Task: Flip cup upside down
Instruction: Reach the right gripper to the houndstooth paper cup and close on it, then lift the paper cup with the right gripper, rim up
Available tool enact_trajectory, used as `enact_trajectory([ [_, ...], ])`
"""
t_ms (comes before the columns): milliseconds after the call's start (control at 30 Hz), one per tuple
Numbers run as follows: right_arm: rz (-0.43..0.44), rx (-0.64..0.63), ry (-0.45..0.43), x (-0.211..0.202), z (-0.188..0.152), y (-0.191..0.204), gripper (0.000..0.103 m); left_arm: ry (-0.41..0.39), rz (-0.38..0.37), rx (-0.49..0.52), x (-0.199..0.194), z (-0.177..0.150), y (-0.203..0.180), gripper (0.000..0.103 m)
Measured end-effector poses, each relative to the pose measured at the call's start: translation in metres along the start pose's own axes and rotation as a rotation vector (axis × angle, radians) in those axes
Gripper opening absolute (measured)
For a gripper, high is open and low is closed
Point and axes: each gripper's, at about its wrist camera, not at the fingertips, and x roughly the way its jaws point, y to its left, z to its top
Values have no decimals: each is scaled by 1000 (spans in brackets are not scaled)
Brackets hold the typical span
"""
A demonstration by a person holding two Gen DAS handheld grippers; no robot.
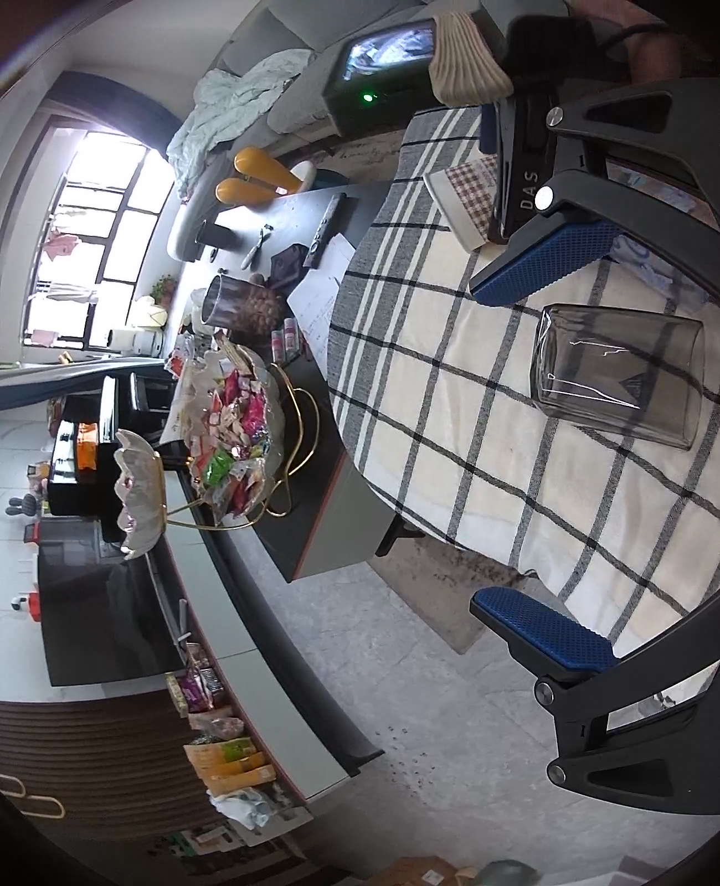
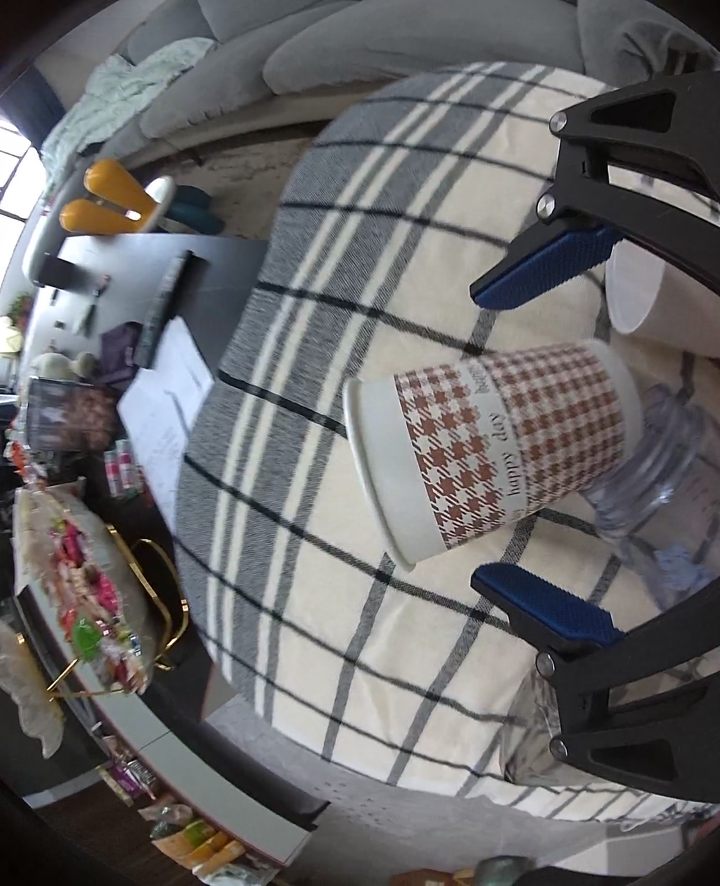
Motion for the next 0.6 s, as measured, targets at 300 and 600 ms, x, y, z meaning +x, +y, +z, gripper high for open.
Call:
enact_trajectory([
  [300,16,34,-48,-14,4,-1,67,-4,-8,-16,-7,3,7,103],
  [600,5,76,-191,-91,-5,4,65,-78,-38,-35,-52,14,26,103],
])
